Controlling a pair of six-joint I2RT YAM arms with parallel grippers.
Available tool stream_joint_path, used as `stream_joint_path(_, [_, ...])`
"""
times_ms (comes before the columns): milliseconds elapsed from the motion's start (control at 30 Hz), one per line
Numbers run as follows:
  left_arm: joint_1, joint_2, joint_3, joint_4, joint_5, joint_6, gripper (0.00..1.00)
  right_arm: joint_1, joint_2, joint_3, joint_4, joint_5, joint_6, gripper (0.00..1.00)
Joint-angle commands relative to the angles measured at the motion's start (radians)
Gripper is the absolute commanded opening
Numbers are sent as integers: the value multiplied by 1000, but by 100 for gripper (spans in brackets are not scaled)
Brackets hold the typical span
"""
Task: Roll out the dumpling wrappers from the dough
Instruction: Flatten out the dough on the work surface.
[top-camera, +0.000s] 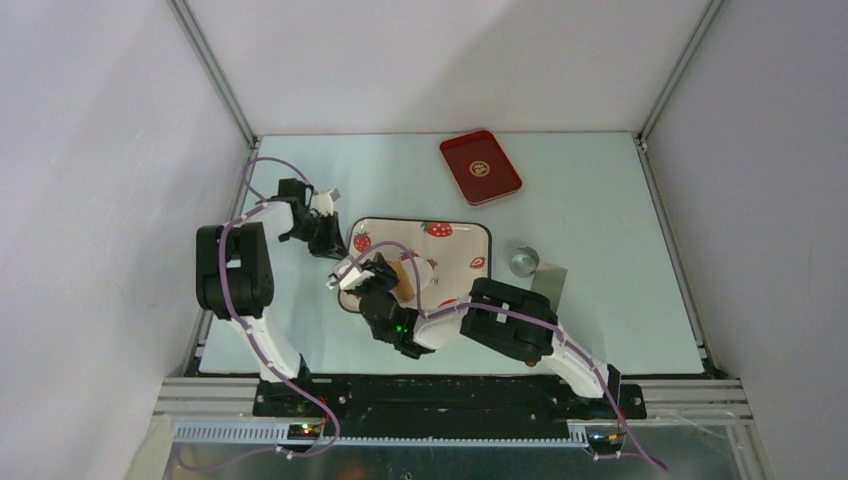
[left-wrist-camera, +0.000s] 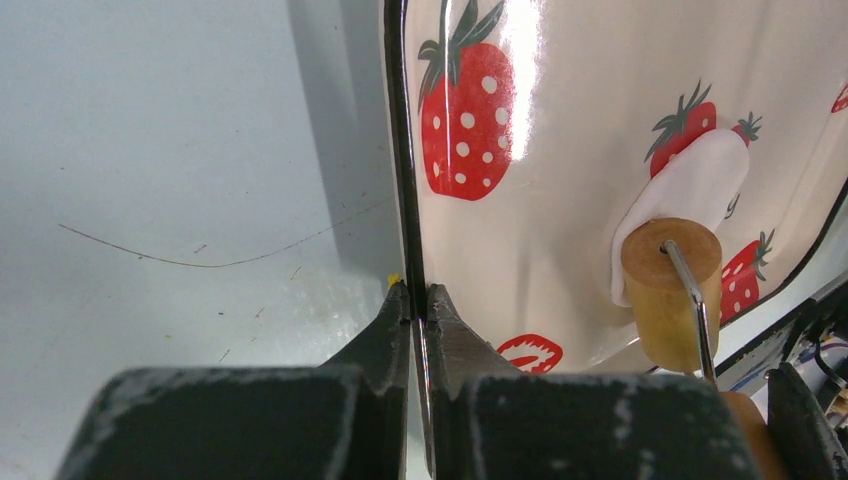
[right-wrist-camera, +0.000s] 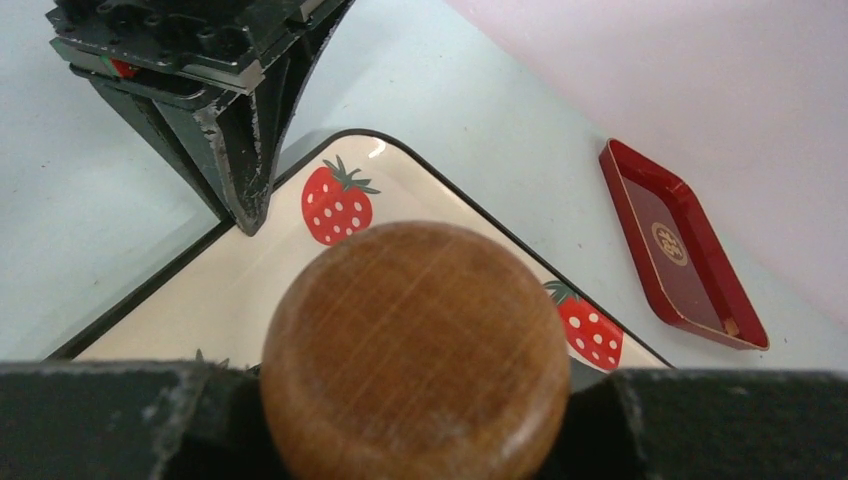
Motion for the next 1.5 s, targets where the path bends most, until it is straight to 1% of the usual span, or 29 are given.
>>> stream_joint_path(0, [2,-60,0,16,35,6,0,30,58,7,-122,-30,74,0])
stream_joint_path(600, [3,-56,0,16,30,4,0,65,82,80,-183,-40,71,0])
stream_joint_path(800, [3,-54,0,16,28,5,0,75,84,127,-193,-36,33,0])
stream_joint_path(967, [2,-55,0,19,25,6,0,67,46,182,-164,-17,-96,0])
stream_joint_path(1067, [2,-53,0,19,26,5,0,52,-14,186,-116,-5,-215,0])
stream_joint_path(1233, [2,-52,0,19,30,5,0,12,-136,114,-48,-33,-374,0])
stream_joint_path(1300, [2,-55,-1,19,35,5,0,-8,-211,75,-50,-52,-425,0])
stream_joint_path(1333, [2,-57,-1,19,37,6,0,-23,-232,62,-64,-71,-427,0])
stream_joint_path(1400, [2,-59,-1,19,40,7,0,-49,-307,33,-199,-99,-379,0])
stream_joint_path(1433, [2,-60,-1,19,40,6,0,-57,-365,29,-326,-111,-315,0])
stream_joint_path(1467, [3,-61,-1,19,42,5,0,-75,-395,28,-396,-135,-274,0])
